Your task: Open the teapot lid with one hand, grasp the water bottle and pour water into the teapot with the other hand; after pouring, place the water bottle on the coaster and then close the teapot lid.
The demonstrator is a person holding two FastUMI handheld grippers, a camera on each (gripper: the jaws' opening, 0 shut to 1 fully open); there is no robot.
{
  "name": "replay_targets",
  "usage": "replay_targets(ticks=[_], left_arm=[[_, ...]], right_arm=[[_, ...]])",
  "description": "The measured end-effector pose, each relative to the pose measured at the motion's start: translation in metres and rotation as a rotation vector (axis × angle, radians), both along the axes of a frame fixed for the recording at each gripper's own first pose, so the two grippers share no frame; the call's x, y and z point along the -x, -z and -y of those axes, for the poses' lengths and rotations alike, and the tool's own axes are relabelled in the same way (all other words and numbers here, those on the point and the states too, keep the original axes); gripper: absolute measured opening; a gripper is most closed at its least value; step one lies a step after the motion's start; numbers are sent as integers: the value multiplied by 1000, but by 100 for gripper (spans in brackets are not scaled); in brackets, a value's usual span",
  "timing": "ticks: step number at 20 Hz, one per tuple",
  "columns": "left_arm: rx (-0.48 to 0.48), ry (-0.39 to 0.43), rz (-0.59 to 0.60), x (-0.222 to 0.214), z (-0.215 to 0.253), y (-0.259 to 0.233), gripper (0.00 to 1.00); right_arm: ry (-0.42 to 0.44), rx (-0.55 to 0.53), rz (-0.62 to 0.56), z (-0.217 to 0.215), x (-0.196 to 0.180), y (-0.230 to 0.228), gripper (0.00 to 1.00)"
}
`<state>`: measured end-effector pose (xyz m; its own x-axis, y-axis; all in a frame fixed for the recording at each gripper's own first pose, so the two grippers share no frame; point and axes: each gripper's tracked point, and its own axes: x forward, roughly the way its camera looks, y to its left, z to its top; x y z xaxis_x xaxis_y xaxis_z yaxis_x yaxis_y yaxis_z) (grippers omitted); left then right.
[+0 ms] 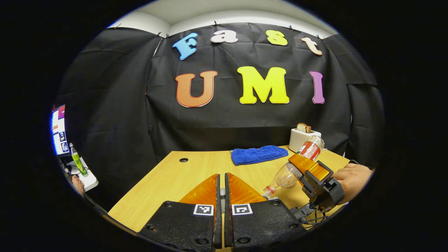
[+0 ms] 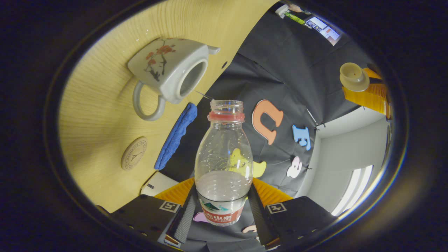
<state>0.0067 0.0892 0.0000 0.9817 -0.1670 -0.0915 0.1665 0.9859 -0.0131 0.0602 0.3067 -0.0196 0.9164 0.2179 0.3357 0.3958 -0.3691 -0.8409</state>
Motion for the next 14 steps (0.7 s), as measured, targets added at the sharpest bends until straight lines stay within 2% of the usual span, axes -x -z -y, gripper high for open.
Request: replay_targets(ticks=[9,13,14], left_arm=[[-11,0,-12,-2,0,4,5],[-14,-6,-7,-1,-2,4,5],[-15,-8,-9,-2,-2,3,5]], right_arm=[[-23,10,49,-5,4,-5,74],[-6,-69,42,6,2,-2,77],[-1,-103,37,11,3,-1,74]])
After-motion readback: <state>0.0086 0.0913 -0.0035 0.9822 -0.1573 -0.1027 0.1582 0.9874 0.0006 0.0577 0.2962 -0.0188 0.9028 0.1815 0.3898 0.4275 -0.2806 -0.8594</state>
